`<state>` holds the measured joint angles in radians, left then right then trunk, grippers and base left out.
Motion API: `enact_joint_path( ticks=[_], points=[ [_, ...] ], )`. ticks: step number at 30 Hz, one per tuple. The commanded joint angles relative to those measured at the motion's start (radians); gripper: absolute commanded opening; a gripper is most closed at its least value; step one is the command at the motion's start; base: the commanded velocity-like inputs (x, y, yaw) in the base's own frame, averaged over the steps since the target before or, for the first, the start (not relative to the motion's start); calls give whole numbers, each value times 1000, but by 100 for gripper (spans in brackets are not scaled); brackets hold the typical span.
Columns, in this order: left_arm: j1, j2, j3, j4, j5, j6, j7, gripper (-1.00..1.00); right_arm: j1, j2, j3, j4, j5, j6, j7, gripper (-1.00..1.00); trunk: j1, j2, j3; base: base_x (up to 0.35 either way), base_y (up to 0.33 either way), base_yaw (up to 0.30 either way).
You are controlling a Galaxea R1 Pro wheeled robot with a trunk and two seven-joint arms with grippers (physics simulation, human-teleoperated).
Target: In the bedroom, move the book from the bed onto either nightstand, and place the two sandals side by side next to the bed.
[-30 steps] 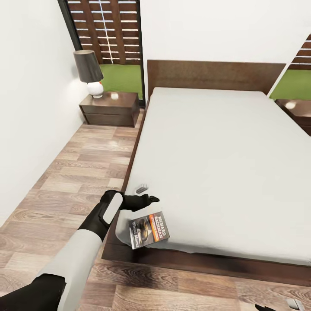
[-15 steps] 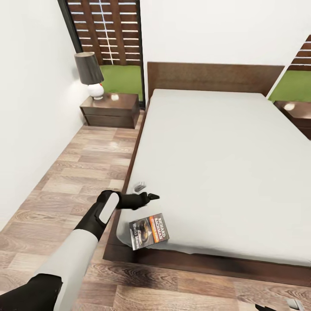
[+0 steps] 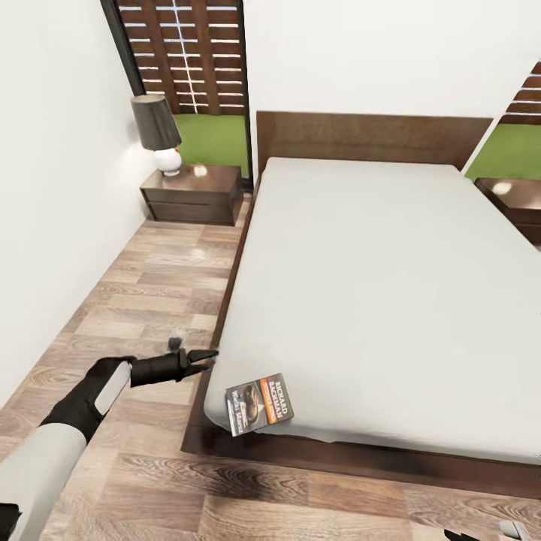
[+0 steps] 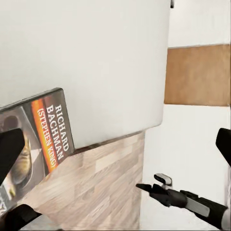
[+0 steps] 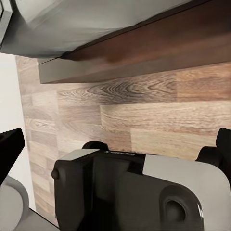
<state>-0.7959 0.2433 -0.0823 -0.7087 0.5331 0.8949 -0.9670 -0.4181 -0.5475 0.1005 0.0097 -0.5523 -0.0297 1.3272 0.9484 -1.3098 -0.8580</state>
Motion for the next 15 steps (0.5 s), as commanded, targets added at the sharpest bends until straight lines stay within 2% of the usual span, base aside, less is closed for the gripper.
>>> enact_joint_path(
  ticks=[1, 2, 4, 7, 8, 10, 11, 13, 15],
  points=[
    [21, 26, -11, 6, -1, -12, -42, 100, -1, 0, 8, 1, -8, -3, 3, 100, -4, 7, 3, 0, 0, 0],
    [30, 34, -16, 10, -7, -24, -56, 100, -1, 0, 8, 1, -8, -4, 3, 100, -8, 14, 6, 0, 0, 0],
    [69, 50, -46, 41, -35, -89, -89, 100, -1, 0, 8, 1, -8, -4, 2, 100, -15, 28, 12, 0, 0, 0],
    [104, 45, -105, 129, -66, -196, -104, 100, -1, 0, 8, 2, -8, -4, 1, 100, -27, 49, 21, 0, 0, 0],
    [114, 30, -147, 202, -76, -269, -108, 100, -1, 0, 8, 2, -8, -4, 1, 100, -31, 56, 25, 0, 0, 0],
    [120, 3, -200, 307, -82, -375, -109, 100, -1, 0, 8, 3, -8, -4, 1, 100, -38, 70, 31, 0, 0, 0],
    [121, -6, -211, 332, -83, -403, -108, 100, -1, 0, 8, 3, -8, -4, 1, 100, -42, 77, 34, 0, 0, 0],
    [123, -40, -251, 429, -86, -513, -105, 100, -1, 0, 8, 3, -8, -5, 1, 100, -50, 91, 40, 0, 0, 0],
    [123, -64, -270, 491, -88, -580, -104, 100, -1, 0, 8, 3, -8, -5, 1, 100, -58, 105, 47, 0, 0, 0]
  ],
)
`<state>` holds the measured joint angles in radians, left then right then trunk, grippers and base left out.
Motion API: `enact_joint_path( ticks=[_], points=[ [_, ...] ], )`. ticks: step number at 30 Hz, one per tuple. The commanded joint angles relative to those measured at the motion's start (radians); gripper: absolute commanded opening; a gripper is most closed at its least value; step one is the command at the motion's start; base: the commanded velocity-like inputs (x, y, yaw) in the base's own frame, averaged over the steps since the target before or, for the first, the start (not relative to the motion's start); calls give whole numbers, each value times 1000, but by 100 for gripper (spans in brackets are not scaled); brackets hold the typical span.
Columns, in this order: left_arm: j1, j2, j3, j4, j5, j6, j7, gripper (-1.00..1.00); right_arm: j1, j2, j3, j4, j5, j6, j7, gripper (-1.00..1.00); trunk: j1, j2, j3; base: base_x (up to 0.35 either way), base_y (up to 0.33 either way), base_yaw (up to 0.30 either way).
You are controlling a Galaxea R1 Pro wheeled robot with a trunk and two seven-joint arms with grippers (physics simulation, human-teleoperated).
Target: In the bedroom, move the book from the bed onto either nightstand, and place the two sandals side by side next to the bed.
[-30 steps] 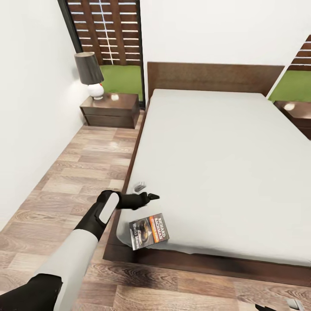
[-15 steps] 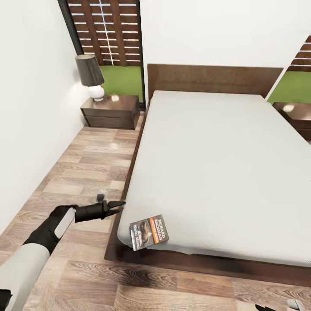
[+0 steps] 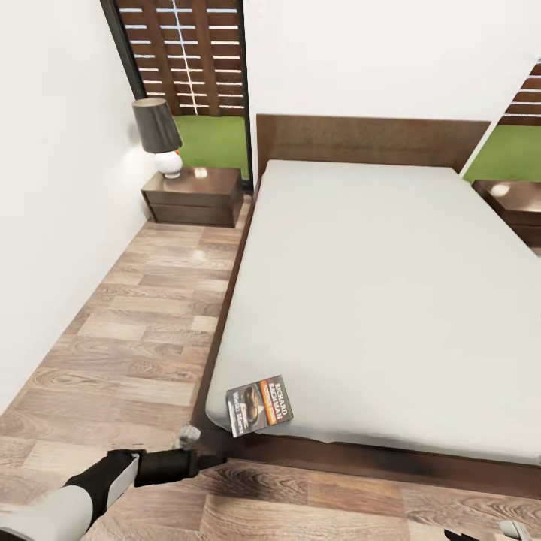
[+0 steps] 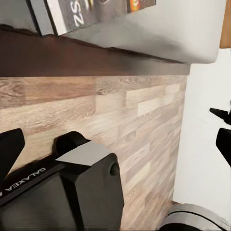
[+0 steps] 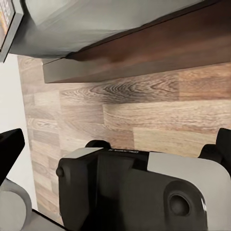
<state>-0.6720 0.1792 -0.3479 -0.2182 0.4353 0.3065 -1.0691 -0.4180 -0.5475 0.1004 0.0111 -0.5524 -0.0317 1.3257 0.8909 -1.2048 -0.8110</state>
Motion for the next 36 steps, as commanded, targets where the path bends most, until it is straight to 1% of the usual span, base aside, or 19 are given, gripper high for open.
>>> enact_joint_path(
  ticks=[1, 3, 4, 5, 6, 7, 8, 10, 16, 24, 33, 36],
  points=[
    [0, -5, -9, 19, 9, -10, -1, 100, -1, 0, 8, 1, -8, -3, 3, 100, -4, 7, 3, 0, 0, 0],
    [0, -22, -22, 123, 8, -99, 1, 100, -1, 0, 8, 1, -8, -4, 2, 100, -12, 21, 9, 0, 0, 0],
    [0, -23, -23, 139, 9, -120, 1, 100, -1, 0, 8, 1, -8, -4, 3, 100, -15, 28, 12, 0, 0, 0],
    [2, -25, -24, 161, 9, -159, 1, 100, -1, 0, 8, 2, -8, -4, 3, 100, -19, 35, 15, 0, 0, 0],
    [3, -24, -25, 169, 10, -179, 1, 100, -1, 0, 8, 2, -8, -4, 3, 100, -23, 42, 18, 0, 0, 0],
    [9, -24, -25, 180, 10, -214, 2, 100, -1, 0, 8, 2, -9, -4, 2, 100, -27, 49, 21, 0, 0, 0],
    [20, -24, -26, 187, 11, -241, 3, 100, -1, 0, 8, 2, -9, -4, 2, 100, -31, 56, 25, 0, 0, 0],
    [47, -25, -26, 194, 11, -272, 4, 100, -1, 0, 8, 3, -9, -5, 1, 100, -38, 70, 31, 0, 0, 0],
    [72, -22, -25, 199, 11, -292, 4, 100, -1, 2, 8, 4, -9, -10, 1, 100, -61, 112, 50, 0, 0, 0],
    [74, -21, -26, 200, 11, -293, 4, 100, -1, 3, 8, 4, -9, -12, -1, 100, -92, 168, 75, 0, 0, 0],
    [74, -21, -26, 200, 14, -293, 3, 100, -1, 3, 9, 4, -10, -13, -1, 100, -92, 168, 75, 0, 0, 0],
    [74, -21, -25, 200, 14, -293, 3, 100, -1, 6, 8, 4, -10, -13, -2, 100, -92, 168, 75, 0, 0, 0]
  ],
)
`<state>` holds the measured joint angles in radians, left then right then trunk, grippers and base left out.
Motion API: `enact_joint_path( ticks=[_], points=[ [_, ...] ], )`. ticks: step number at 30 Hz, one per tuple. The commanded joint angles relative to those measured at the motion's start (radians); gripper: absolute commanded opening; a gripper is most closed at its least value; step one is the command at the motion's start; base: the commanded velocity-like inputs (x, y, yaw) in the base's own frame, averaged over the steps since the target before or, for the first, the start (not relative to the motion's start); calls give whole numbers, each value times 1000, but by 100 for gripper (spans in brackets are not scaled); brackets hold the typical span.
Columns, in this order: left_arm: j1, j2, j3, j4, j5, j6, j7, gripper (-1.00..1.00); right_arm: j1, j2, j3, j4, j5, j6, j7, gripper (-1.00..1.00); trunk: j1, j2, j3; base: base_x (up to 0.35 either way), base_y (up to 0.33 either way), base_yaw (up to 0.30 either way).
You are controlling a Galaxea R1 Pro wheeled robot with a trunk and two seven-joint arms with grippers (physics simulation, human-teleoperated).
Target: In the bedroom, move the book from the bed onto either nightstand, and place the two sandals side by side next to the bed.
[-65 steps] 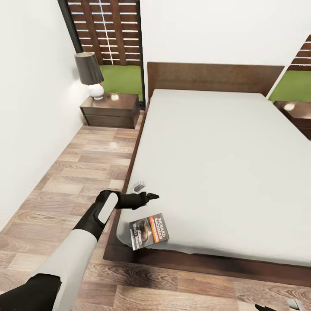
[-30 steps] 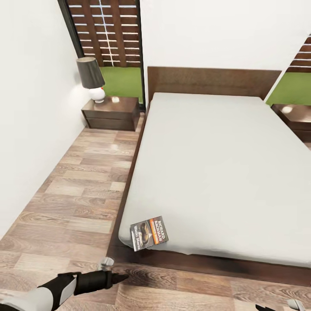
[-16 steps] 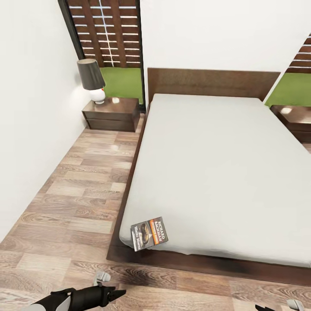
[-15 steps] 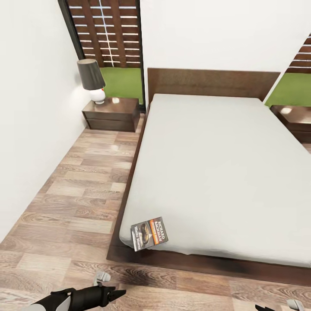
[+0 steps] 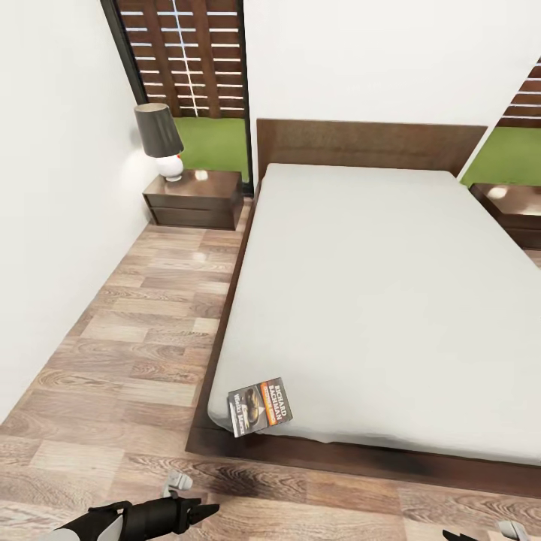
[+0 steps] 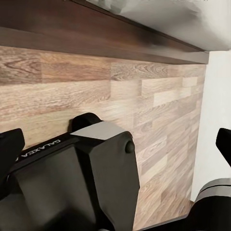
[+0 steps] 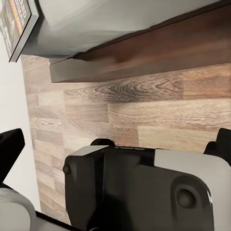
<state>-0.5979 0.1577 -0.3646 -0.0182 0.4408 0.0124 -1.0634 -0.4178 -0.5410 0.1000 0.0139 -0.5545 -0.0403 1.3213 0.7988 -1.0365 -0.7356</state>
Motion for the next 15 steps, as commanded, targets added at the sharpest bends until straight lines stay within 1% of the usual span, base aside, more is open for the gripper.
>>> enact_joint_path(
  ticks=[1, 2, 5, 6, 9, 15],
  points=[
    [0, 0, -8, 0, 9, 1, -3, 100, -1, 4, 8, 1, -7, -4, 2, 100, 0, -1, -1, 0, 0, 0],
    [0, 0, -8, 0, 9, 1, -3, 100, -1, 8, 8, 2, -7, -4, 2, 100, 0, -1, -1, 0, 0, 0],
    [0, 0, -8, 0, 9, 1, -3, 100, -1, 49, 8, 3, -7, -5, -32, 100, 0, -1, -1, 0, 0, 0],
    [0, 0, -8, 0, 9, 1, -3, 100, -1, 54, 7, 3, -7, -6, -41, 100, 0, -1, -1, 0, 0, 0],
    [0, 0, -8, 0, 9, 1, -3, 100, -1, 61, 7, 3, -7, -6, -51, 100, 0, -1, -1, 0, 0, 0],
    [0, 0, -8, 0, 9, 1, -3, 100, -1, 65, 7, 2, -7, -6, -54, 100, 0, -1, -1, 0, 0, 0]
  ],
)
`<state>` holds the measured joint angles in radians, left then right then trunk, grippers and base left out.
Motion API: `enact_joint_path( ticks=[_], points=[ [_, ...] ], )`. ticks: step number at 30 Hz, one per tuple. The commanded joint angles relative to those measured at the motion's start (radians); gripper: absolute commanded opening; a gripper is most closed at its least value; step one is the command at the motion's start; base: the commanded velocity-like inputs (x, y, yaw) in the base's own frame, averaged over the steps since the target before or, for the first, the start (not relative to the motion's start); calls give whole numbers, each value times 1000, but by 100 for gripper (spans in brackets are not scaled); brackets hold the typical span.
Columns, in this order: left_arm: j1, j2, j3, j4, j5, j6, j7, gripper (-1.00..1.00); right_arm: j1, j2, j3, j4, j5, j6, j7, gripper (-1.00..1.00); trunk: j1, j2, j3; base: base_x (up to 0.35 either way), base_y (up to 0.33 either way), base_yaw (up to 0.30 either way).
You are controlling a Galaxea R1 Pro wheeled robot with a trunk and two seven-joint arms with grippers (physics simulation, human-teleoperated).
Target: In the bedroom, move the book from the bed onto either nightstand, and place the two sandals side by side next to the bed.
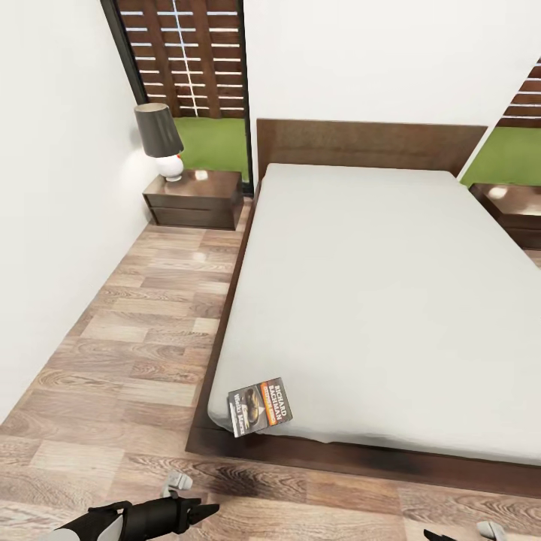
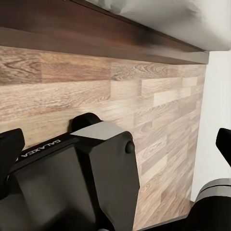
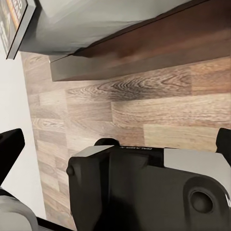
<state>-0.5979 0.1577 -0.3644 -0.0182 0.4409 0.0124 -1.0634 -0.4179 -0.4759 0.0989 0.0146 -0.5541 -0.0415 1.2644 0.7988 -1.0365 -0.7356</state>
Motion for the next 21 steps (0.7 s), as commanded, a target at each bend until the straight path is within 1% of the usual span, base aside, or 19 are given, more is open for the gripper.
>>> enact_joint_path(
  ticks=[1, 21],
  points=[
    [0, 0, -9, 0, 9, 1, -3, 100, -1, 0, 8, 1, -7, -4, 3, 100, 0, -1, -1, 0, 0, 0],
    [0, 0, -9, 0, 9, 1, -3, 100, -1, 0, 8, 1, -7, -4, 4, 100, 0, -1, -1, 0, 0, 0]
  ],
)
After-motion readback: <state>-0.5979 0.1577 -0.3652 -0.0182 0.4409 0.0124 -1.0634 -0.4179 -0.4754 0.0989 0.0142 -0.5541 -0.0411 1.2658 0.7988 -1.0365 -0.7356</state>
